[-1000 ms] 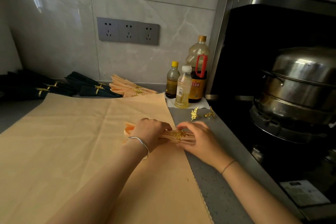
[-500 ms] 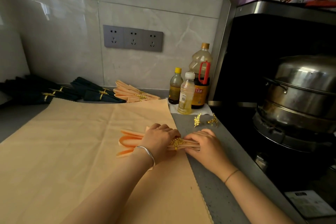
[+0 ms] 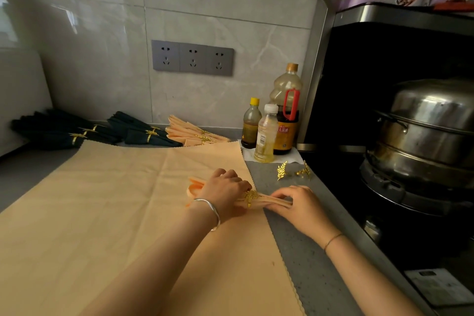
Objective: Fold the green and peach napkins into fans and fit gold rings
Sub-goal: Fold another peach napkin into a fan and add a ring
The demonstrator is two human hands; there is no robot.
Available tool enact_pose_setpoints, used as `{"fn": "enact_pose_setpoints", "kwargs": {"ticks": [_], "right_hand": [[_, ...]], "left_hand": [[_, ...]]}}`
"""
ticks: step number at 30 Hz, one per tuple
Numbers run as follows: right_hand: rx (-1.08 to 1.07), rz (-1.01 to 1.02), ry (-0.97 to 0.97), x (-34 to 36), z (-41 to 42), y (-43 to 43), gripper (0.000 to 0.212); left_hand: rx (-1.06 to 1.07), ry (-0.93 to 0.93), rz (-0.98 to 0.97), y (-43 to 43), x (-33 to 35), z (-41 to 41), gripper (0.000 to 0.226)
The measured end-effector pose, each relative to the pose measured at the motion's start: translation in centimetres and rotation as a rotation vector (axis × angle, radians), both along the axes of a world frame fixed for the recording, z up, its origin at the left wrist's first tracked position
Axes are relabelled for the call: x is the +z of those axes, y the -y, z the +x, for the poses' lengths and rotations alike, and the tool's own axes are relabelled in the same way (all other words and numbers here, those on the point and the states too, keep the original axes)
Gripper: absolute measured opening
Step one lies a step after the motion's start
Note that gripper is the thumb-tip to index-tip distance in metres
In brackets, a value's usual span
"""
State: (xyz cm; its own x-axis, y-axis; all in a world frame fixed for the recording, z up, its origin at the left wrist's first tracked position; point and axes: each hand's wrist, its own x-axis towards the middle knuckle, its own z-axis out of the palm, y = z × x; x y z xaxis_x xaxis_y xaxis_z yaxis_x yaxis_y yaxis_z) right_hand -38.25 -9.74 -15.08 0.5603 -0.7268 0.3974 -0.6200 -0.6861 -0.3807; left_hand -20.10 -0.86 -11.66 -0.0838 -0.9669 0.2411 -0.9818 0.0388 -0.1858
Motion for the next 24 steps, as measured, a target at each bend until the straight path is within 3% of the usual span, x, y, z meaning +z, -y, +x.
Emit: {"fn": "enact_pose_setpoints", "kwargs": {"ticks": [3,9,18,24], "right_hand": [[0.038,0.075,-0.082,-0.2,-0.2,0.0,0.028],[0.161,0.255,-0.050,0.3,2.6,-1.7,0.064],[0.209,0.265,-0.017,1.5,7.7,-2.2,0.050],[0.344,0.279,0.047,4.8,17.3,-3.6,0.045]], "left_hand": [[0.030,0.012,0.021,-1.2,0.8,2.3,0.067],[0.156,-0.102,-0.007,-4.7,2.1,8.1,0.081],[0.458,-0.397,-0.031,-10.3,-0.5,20.1,0.062],[0.711,-0.462,0.060,-13.5,-3.4,29.1,0.059]]}}
